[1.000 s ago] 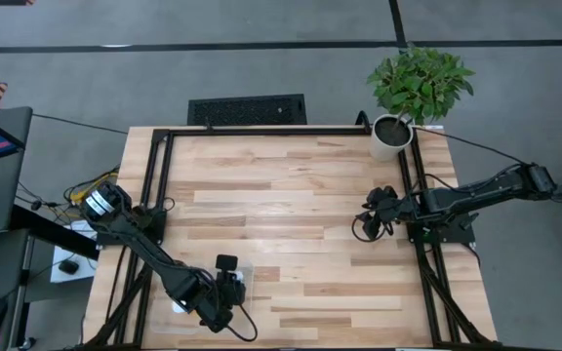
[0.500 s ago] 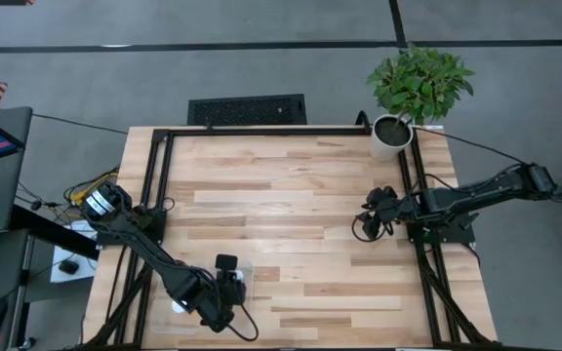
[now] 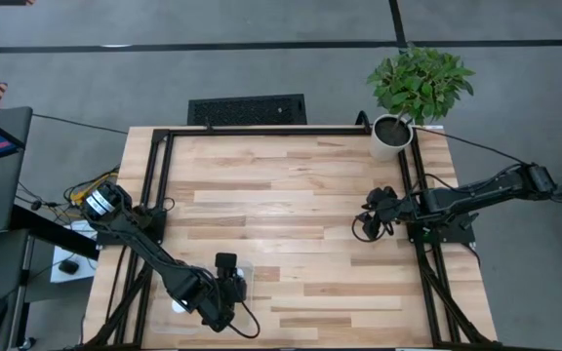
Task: Pick and place medicine bottles into bin by pill shape (circle, oval)
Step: Put the red pill bottle into the right transparent bin, then return to Home Position
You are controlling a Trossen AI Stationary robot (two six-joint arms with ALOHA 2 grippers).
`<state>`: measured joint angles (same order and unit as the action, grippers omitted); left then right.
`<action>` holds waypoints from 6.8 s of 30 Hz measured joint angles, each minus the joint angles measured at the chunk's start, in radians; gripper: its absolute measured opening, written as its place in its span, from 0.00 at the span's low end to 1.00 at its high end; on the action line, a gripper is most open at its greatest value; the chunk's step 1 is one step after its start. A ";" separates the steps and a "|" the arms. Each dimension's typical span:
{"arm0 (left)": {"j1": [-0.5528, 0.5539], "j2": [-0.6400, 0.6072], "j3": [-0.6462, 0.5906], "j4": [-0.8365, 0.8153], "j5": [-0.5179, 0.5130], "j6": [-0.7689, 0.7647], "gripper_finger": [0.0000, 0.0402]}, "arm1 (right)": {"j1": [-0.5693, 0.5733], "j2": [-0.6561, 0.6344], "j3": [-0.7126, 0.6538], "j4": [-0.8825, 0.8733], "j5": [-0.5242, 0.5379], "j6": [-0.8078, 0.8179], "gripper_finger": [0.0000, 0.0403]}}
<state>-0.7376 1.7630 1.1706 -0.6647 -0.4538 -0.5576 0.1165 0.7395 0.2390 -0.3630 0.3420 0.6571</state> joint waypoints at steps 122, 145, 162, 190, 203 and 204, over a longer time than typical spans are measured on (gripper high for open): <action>0.057 -1.759 -1.159 0.743 -0.100 0.419 0.54 | -0.082 -0.732 -0.231 0.446 -0.054 -0.343 0.58; 0.057 -1.759 -1.159 0.743 -0.100 0.420 0.54 | -0.082 -0.732 -0.232 0.446 -0.054 -0.343 0.58; 0.056 -1.758 -1.159 0.743 -0.100 0.419 0.54 | -0.082 -0.732 -0.232 0.446 -0.054 -0.343 0.58; 0.056 -1.758 -1.159 0.743 -0.100 0.421 0.54 | -0.082 -0.732 -0.232 0.445 -0.054 -0.343 0.58; 0.056 -1.758 -1.159 0.743 -0.100 0.421 0.54 | -0.082 -0.732 -0.232 0.445 -0.054 -0.343 0.58; 0.056 -1.758 -1.159 0.743 -0.100 0.420 0.54 | -0.082 -0.732 -0.232 0.445 -0.054 -0.343 0.58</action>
<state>-0.6811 0.0048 0.0113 0.0786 -0.5537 -0.1378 0.0343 0.0078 0.0071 0.0823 0.2882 0.3141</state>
